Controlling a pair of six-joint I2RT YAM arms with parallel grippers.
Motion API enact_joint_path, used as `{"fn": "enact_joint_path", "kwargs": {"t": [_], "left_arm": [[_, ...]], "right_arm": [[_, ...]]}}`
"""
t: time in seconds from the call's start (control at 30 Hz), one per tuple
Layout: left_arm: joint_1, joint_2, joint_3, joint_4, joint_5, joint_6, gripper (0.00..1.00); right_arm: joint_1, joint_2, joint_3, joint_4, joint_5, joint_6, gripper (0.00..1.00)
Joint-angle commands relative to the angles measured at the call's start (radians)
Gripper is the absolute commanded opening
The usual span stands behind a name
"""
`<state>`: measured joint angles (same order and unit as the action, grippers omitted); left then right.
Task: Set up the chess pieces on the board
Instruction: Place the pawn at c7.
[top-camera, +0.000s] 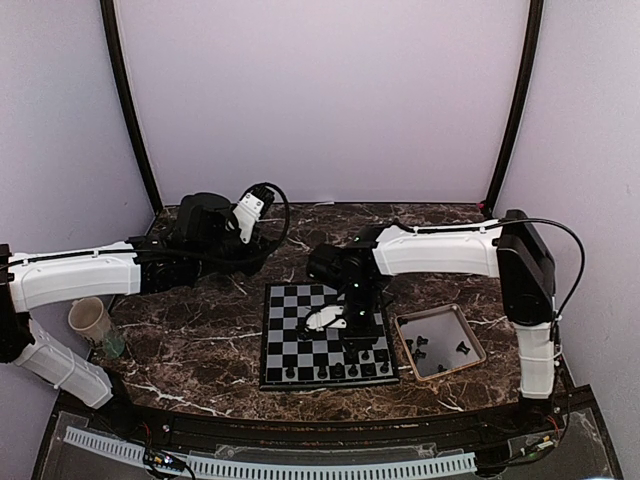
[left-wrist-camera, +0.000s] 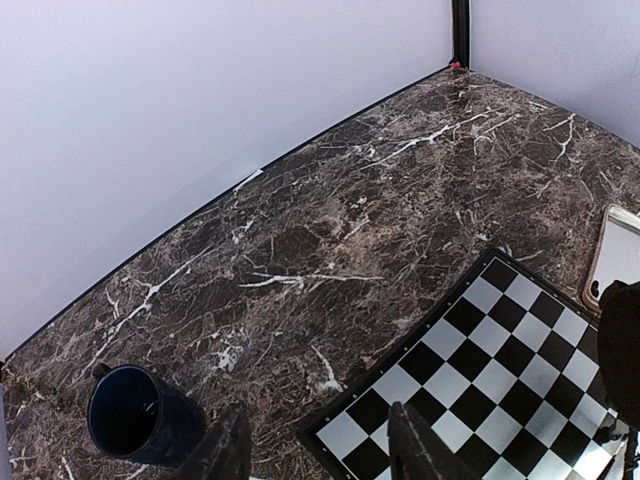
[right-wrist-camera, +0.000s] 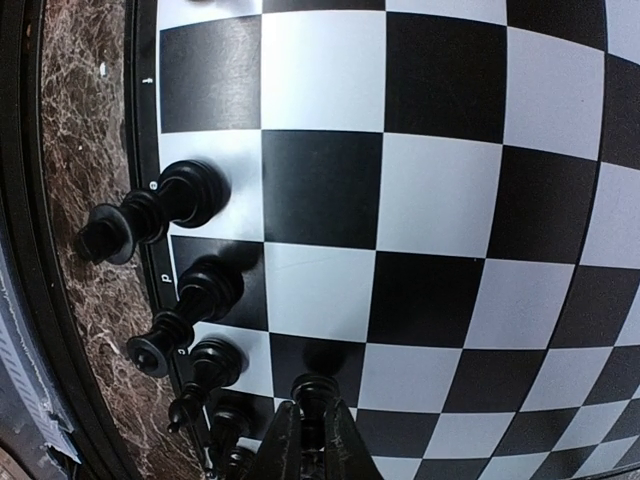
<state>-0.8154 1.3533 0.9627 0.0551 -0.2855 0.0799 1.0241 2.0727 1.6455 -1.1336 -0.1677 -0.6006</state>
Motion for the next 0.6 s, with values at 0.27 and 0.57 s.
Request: {"fn": "enact_joint_path", "kwargs": {"t": [0.27,0.57], "left_arm": [[0.003,-0.039,0.004,0.008,-0.001,0.011,0.49],[0.004,-0.036,0.005,0.007,-0.001,0.013,0.49]], "right_arm": [[0.018,0.028,-0.001,-0.014,-0.002,-0.007,0.1],[0.019,0.033,0.005,-0.011,-0.006,-0.012,0.16]]}}
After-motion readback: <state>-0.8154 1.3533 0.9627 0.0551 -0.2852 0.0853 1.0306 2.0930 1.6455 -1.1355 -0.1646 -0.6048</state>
